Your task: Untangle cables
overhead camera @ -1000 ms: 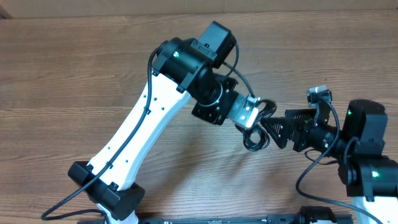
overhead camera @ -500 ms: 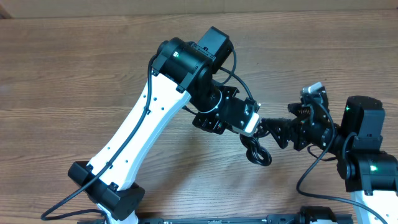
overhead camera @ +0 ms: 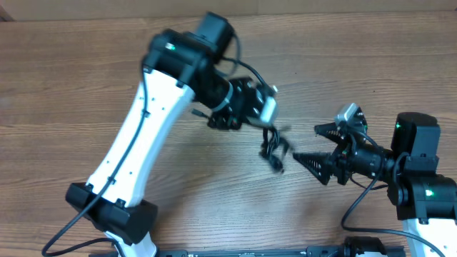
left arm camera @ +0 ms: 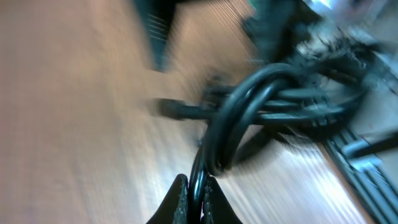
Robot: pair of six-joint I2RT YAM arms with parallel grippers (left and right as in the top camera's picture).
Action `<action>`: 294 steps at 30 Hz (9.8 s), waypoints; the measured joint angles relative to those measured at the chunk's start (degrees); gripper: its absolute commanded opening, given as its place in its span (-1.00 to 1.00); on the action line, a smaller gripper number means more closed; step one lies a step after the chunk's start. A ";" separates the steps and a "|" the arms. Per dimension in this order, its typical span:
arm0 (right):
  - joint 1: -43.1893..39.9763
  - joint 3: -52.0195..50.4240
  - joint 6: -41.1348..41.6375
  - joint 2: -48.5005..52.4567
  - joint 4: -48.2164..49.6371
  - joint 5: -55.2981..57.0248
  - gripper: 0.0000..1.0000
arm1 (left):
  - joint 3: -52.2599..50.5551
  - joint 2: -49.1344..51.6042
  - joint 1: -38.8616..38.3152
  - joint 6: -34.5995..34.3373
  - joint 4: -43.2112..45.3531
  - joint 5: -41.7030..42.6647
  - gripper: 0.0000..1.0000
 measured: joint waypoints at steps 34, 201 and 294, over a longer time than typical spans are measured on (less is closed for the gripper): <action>0.00 0.00 -4.96 0.31 15.54 14.38 0.93 | 0.02 0.00 2.23 -1.60 -4.79 5.20 -0.92; 1.03 0.20 26.10 5.16 21.97 1.66 1.00 | 0.09 0.00 -7.30 -50.27 15.15 -21.57 -0.92; 1.49 0.20 41.90 8.61 35.91 -5.31 -0.92 | -3.15 0.00 4.96 -66.47 12.90 -28.00 -0.91</action>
